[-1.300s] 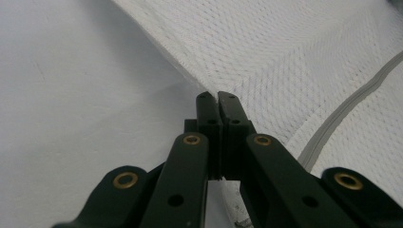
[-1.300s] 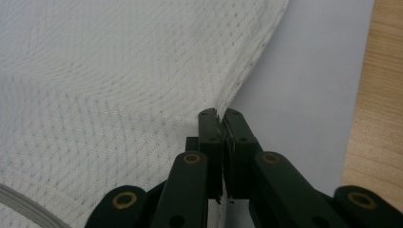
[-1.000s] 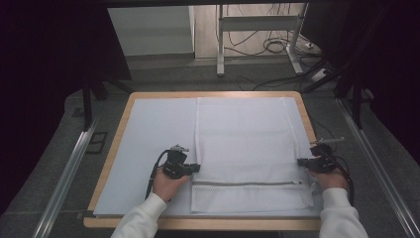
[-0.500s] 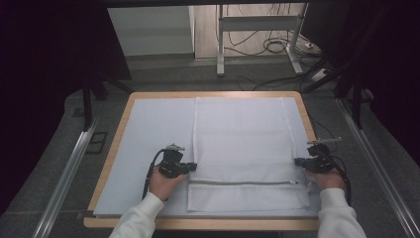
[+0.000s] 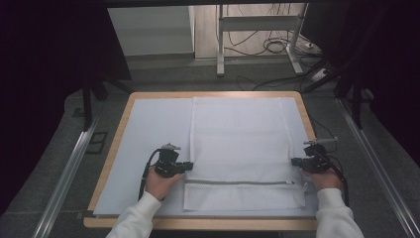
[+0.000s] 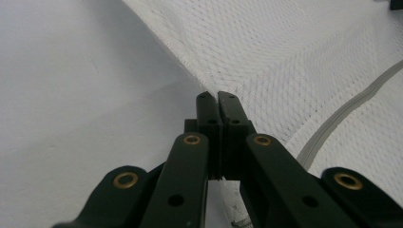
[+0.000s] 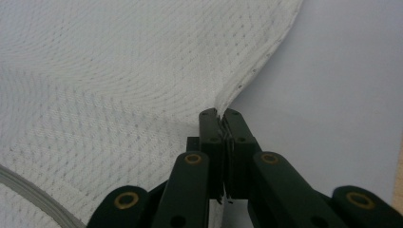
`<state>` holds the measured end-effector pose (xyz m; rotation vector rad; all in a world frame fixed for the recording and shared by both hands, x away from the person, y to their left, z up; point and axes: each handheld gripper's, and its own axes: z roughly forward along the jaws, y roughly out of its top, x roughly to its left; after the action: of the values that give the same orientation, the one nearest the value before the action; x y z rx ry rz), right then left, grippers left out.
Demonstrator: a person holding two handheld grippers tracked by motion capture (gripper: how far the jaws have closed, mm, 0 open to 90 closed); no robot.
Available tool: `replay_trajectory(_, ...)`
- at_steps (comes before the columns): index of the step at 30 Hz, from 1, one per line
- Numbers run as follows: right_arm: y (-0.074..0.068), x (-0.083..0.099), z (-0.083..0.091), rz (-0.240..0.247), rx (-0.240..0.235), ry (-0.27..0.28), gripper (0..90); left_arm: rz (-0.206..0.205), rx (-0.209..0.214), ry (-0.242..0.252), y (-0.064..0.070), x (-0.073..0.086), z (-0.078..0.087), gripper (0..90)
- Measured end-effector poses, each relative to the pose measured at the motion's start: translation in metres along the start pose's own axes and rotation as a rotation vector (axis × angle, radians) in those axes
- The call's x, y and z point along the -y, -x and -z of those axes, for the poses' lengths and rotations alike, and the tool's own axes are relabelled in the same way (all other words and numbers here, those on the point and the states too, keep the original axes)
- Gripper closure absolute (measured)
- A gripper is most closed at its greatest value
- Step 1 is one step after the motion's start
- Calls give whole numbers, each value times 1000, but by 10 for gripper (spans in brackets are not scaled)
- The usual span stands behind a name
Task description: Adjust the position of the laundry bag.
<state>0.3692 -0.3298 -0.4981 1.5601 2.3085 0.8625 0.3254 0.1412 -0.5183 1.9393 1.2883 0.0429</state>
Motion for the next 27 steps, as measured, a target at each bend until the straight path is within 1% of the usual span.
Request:
replay_trajectory(5,-2,0,0,1,-9,6,868,1,0,1,-2,1,4,896)
replay_trajectory(9,-7,-1,-1,12,-17,3,868,6,-1,2,-6,2,7,896)
replay_trajectory(14,-10,-2,-3,10,-25,10,868,14,-4,4,-11,3,10,896)
replay_trajectory(16,-14,-3,-4,14,-29,12,868,16,-11,6,-14,4,13,896)
replay_trajectory(22,-20,-4,-7,23,-43,13,868,24,-20,9,-20,6,18,896)
replay_trajectory(27,-24,-5,-8,32,-47,15,867,25,-14,13,-23,8,23,895)
